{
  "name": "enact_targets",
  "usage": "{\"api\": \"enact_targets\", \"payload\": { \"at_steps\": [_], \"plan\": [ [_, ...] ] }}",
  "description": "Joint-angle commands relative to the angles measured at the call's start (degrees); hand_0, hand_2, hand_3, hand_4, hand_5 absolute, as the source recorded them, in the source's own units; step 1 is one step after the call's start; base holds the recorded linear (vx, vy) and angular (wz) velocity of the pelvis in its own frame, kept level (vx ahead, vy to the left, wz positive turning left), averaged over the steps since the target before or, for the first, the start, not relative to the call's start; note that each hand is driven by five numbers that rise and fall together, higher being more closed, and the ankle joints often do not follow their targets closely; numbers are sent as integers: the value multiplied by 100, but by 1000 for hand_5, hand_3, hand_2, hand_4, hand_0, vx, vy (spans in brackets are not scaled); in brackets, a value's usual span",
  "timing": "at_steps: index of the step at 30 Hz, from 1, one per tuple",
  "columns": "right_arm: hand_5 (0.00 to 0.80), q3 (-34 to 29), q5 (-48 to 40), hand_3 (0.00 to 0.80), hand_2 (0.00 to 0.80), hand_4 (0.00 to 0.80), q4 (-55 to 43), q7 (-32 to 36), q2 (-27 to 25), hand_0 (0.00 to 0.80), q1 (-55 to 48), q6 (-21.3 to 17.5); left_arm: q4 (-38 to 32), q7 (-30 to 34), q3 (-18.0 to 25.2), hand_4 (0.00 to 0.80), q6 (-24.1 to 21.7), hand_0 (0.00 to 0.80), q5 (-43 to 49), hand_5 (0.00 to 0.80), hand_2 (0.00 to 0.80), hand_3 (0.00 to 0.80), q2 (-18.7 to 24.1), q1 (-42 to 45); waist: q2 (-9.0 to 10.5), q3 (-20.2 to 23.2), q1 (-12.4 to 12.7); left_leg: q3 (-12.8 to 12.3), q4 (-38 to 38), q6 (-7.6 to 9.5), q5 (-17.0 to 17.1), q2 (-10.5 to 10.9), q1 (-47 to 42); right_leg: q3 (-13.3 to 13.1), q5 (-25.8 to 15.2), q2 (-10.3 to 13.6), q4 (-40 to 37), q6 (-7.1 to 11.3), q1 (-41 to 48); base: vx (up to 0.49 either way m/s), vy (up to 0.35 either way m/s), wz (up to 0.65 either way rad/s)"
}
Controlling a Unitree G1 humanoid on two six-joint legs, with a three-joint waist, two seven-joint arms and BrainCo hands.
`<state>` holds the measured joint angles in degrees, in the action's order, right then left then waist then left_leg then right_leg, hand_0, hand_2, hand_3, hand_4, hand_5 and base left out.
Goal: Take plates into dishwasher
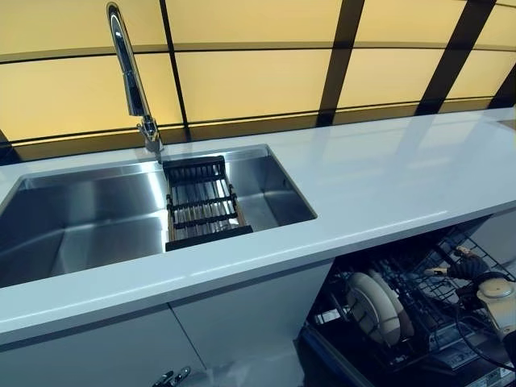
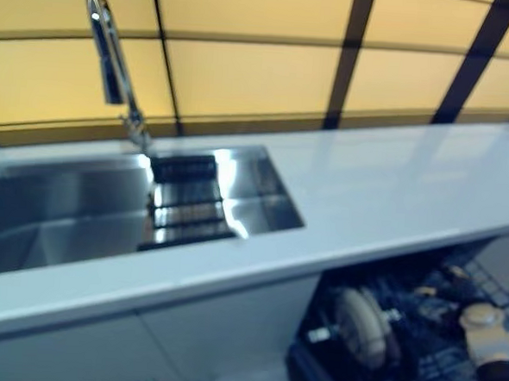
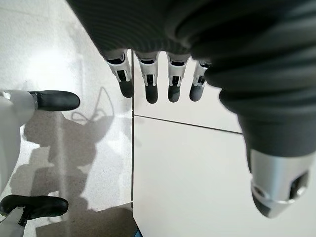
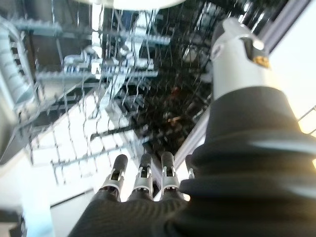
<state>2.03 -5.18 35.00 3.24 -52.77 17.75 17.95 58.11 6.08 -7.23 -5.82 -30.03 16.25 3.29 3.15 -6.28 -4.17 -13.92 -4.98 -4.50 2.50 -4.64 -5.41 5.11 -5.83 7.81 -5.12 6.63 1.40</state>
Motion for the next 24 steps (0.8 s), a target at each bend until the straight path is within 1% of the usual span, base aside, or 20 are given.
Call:
{"api": "enact_targets", "payload": {
  "at_steps": [1, 6, 14, 17, 19, 20, 21, 22, 24],
  "plan": [
    [0, -179, -118, 0, 0, 0, -113, 26, -525, 0, 278, 73, 410, -98, 115, 0, -106, 0, 139, 0, 0, 0, 62, -344, 233, 238, -26, 78, -2, 121, -245, 118, -11, 204, -3, -260, 12, 158, 123, 43, 39, -1],
    [0, -286, -175, 0, 0, 0, -81, 80, -633, 0, 222, 163, 549, -207, 174, 0, -27, 0, 213, 0, 0, 0, 58, -349, 284, 285, -34, 56, -2, 141, -277, 123, -50, 181, -3, -242, 12, 172, 147, 30, 45, -3],
    [0, -675, -379, 0, 0, 0, 113, 113, -680, 0, -225, 202, 1023, -856, 398, 0, 479, 0, 775, 0, 0, 0, 158, -359, 333, 313, -95, -3, -2, 236, -327, 124, -171, 117, 10, -179, 91, 181, 194, -3, 83, -7],
    [0, -788, -387, 0, 0, 0, 255, 45, -732, 0, -393, 157, 1142, -956, 415, 0, 598, 0, 1065, 0, 0, 0, 243, -382, 346, 264, -119, -9, 0, 289, -340, 138, -236, 64, 22, -150, 181, 196, 199, -10, 105, -4],
    [0, -993, -369, 0, 0, 0, 362, -2, -793, 0, -637, 99, 1198, -1048, 438, 0, 655, 0, 1191, 0, 0, 0, 345, -423, 363, 215, -151, -53, 54, 347, -387, 154, -255, 13, 65, -125, 346, 223, 168, 19, 116, 0],
    [0, -1217, -422, 0, 0, 0, 377, -38, -872, 0, -925, 54, 1212, -1077, 467, 0, 729, 0, 1280, 0, 0, 0, 436, -455, 376, 180, -254, -110, 96, 381, -425, 168, -289, -109, 56, -138, 482, 256, 69, 66, 116, 1],
    [0, -1405, -460, 0, 0, 0, 386, -66, -897, 0, -1140, 42, 1209, -1087, 464, 0, 818, 0, 1364, 0, 0, 0, 471, -473, 393, 153, -320, -149, 118, 383, -431, 194, -296, -152, -51, -133, 460, 298, 0, 70, 96, 1],
    [0, -1497, -482, 0, 0, 0, 387, -91, -898, 0, -1237, 49, 1202, -1095, 451, 0, 853, 0, 1407, 0, 0, 0, 481, -477, 401, 142, -329, -159, 126, 384, -434, 206, -296, -159, -106, -126, 427, 320, -17, 37, 24, -4],
    [0, -1845, -507, 0, 0, 0, 459, -12, -913, 0, -1501, 19, 1176, -1106, 424, 0, 904, 0, 1483, 0, 0, 0, 537, -445, 464, 89, -393, -171, 120, 319, -409, 246, -289, -144, -600, -66, 156, 502, -238, -13, -18, -12]
  ]
}}
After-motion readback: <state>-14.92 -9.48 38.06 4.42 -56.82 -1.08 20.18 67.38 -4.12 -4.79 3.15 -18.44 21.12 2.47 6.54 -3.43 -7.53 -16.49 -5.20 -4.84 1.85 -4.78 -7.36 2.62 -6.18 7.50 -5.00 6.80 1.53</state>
